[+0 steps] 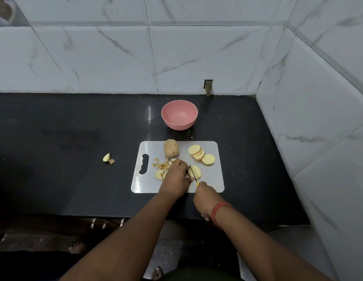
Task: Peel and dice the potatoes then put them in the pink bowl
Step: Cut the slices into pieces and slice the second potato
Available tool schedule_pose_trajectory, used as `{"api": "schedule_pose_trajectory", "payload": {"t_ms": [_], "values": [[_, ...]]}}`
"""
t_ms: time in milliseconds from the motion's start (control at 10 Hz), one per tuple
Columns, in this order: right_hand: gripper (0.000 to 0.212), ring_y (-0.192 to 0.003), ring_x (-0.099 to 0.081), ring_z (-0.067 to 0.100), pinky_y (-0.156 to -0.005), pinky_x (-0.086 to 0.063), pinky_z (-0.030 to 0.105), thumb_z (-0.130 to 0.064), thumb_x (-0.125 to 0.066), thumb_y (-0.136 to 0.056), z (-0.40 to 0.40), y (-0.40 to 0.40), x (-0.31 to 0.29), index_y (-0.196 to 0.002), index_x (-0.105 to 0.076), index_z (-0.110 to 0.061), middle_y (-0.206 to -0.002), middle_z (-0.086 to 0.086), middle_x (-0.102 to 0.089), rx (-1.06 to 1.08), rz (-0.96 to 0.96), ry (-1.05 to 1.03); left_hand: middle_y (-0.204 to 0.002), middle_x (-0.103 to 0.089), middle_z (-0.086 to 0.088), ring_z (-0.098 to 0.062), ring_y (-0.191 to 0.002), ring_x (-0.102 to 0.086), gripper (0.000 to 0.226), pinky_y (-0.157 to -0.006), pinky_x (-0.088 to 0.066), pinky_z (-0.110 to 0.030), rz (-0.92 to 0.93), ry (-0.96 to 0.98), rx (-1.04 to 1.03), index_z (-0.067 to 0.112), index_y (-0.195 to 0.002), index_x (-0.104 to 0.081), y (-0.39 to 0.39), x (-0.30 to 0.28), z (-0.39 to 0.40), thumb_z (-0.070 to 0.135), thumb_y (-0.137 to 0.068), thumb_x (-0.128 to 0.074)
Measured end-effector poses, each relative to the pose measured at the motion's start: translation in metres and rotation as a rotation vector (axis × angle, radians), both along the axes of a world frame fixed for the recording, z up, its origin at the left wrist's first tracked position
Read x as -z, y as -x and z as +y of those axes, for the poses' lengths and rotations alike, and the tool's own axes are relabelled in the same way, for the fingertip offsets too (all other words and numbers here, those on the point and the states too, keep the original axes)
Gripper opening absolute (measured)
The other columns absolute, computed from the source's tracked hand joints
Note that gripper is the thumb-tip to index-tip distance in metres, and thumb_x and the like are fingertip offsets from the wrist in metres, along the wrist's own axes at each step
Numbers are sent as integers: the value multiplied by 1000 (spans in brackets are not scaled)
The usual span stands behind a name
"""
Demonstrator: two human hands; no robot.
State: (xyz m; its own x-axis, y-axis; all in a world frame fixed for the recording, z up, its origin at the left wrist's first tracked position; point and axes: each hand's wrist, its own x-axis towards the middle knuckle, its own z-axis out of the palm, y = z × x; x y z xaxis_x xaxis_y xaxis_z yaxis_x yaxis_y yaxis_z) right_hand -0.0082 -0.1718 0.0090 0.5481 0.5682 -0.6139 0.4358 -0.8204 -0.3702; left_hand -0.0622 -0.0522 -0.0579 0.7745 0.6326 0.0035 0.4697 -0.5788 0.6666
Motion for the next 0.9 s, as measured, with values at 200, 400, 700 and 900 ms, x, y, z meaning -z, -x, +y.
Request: {"api": "schedule_pose_trajectory", "payload": {"t_ms": [200,400,700,900], "values": [[32,-64,-44,17,-56,-39,26,-11,-44,-96,1,-7,1,-126,-51,-2,-97,10,-47,-86,-32,-45,-112,-53,-4,-21,-103,-54,32,-94,-49,-40,5,-20,-2,6,-112,-63,0,1,0,13,-85,-76],[18,-83,-45,20,-78,-42,25,-21,-41,-99,-16,13,-19,-86,-46,-11,-85,1,-46,-512,-10,344,-111,-53,-6,-21,-104,-52,26,-93,-45,-30,14,-74,-36,6,-108,-63,-3,0,-5,13,-86,-75],[23,-100,-56,16,-80,-36,30,-30,-39,-101,-53,12,5,-87,-51,-14,-108,-3,-58,-457,-181,340,-114,-54,-5,-20,-105,-51,30,-92,-43,-29,39,-87,-31,6,-111,-63,-3,-2,-3,17,-86,-76],[22,-75,-62,30,-55,-51,32,-22,-33,-101,-64,-7,-3,-110,-48,-10,-94,10,-61,167,42,-186,-126,-51,-5,-24,-114,-51,43,-95,-46,-35,87,-219,155,10,-126,-56,-3,-16,7,17,-87,-70]]}}
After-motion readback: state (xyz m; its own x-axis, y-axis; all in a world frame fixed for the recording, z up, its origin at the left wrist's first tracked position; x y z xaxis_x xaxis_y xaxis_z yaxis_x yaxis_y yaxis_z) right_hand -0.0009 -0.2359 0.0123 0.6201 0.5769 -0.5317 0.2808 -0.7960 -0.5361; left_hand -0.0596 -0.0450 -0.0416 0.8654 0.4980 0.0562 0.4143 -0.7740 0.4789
